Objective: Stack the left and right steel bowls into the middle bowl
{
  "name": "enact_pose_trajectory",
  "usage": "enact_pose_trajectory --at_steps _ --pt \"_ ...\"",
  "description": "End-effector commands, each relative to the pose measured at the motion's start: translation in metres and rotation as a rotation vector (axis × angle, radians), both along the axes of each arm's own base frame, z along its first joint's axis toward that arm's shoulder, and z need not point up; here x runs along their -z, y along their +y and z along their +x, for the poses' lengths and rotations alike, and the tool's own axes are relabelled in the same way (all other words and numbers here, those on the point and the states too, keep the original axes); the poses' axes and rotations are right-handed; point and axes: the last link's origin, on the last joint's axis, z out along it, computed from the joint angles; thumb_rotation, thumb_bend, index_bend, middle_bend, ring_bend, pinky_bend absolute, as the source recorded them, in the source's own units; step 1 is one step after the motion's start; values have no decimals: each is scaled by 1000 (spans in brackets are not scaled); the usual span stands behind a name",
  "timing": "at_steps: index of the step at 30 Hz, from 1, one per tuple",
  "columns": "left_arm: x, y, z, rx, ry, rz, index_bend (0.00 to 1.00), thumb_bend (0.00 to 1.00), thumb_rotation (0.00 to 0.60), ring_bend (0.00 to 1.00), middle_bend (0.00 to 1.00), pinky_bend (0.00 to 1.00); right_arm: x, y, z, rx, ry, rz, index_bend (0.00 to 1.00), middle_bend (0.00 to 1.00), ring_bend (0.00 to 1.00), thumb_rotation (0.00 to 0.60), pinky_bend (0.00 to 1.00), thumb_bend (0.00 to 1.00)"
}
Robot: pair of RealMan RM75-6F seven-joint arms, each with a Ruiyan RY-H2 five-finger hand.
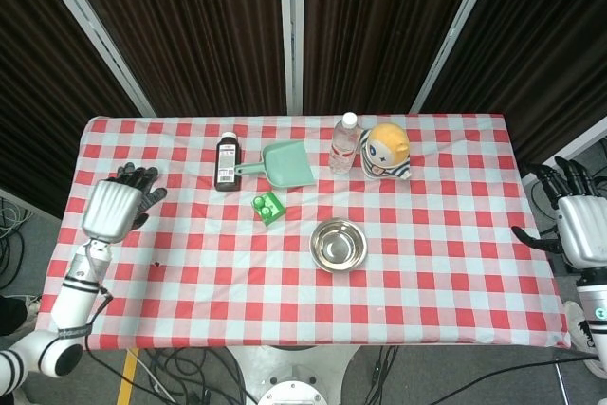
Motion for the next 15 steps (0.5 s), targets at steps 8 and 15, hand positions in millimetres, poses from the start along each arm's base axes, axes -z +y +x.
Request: enact_pose_trajectory --at_steps 8,15 --pt "-26 -74 -67 -248 -163 17 245 49 600 166 213 327 35 23 -52 52 235 80 73 56 0 600 0 70" --pt "-37 -88 -84 -256 -190 84 234 46 600 150 199 278 48 27 -62 69 247 94 67 53 0 600 0 72"
